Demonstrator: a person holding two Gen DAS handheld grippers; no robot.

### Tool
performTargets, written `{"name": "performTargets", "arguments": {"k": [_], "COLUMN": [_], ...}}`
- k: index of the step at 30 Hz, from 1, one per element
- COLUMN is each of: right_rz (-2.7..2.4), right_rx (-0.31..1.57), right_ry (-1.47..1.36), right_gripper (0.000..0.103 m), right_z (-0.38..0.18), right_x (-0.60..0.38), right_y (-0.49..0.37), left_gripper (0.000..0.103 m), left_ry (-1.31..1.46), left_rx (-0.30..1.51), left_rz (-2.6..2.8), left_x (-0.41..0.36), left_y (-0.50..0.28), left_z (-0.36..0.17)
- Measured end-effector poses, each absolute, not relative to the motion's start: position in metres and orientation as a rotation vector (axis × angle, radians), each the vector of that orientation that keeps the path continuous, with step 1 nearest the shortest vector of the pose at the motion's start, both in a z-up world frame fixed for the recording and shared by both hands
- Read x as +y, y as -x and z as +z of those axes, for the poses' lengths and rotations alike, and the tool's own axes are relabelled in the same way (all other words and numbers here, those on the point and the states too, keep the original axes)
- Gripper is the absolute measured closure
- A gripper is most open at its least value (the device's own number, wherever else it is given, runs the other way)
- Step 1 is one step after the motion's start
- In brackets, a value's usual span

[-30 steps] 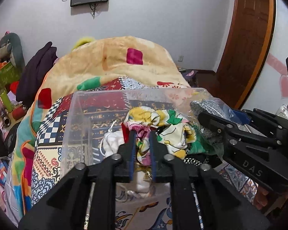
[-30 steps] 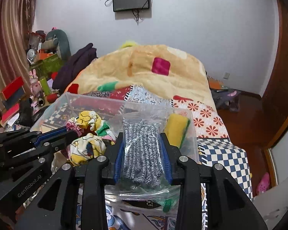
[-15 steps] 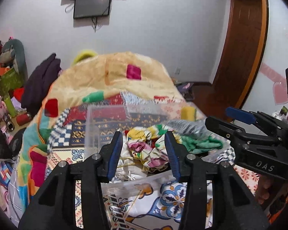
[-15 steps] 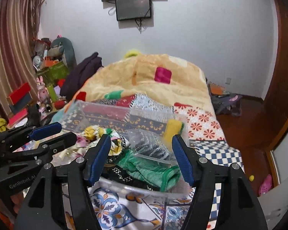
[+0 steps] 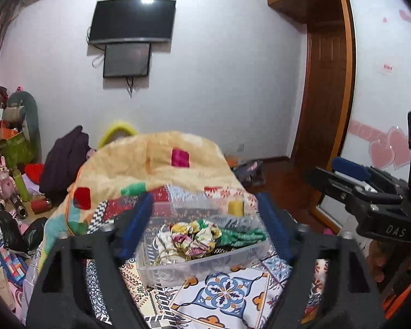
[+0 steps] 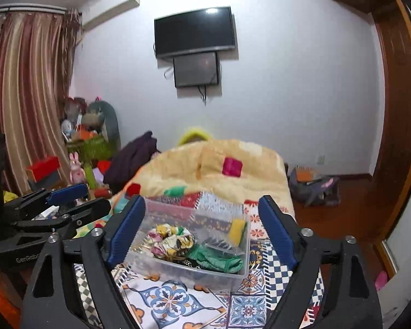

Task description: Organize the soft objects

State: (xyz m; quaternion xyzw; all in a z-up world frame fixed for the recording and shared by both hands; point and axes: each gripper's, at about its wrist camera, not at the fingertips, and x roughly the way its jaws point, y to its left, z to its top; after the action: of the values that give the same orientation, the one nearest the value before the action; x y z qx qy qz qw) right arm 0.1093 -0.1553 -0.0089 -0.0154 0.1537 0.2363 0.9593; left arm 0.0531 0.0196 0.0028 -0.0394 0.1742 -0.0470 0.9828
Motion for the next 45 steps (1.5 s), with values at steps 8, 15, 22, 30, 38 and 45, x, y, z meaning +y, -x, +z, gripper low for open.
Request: {"name": "performTargets", "arguments": {"k": [8,15,22,30,38,45], "right_rz": [0.457,0.453,0.456,0.453,0.453,0.453], "right_rx": [0.256,0.226,0.202,0.190,0.191,0.193], "right_ry": [0.024,0.020,0.014,0.019,0.018,0.018], "right_gripper": [0.000,0.000,0.000,0.000,0.000,0.000], "right_z": [-0.001,0.003,0.006,0.004,0.005,0.004], "right_x": [-0.156,-0.159,-0.163,-0.164,-0.163,-0.163], "right_y": [-0.095,-0.086,-0.079,-0.075,-0.075,-0.075], "left_gripper": [0.002,0.001,0.001,0.001,0.000,0.000], "left_ry": [0.064,0.042,0.022,-0.002,0.000,-0.001], "left_rx": [0.271,0.257,0.247,0.236,0.233,0.240], "left_rz": [-0.052,-0.047,-0.056,-0.053,-0.046,-0.045], "left_x": [0.021,0.016,0.009,0.004,0.003,0.004], "left_y": [-0.027,-0.020,-0.014,-0.009,-0.009,-0.010], "left_z": [0.022,0.026,0.028,0.030,0.029,0.030]}}
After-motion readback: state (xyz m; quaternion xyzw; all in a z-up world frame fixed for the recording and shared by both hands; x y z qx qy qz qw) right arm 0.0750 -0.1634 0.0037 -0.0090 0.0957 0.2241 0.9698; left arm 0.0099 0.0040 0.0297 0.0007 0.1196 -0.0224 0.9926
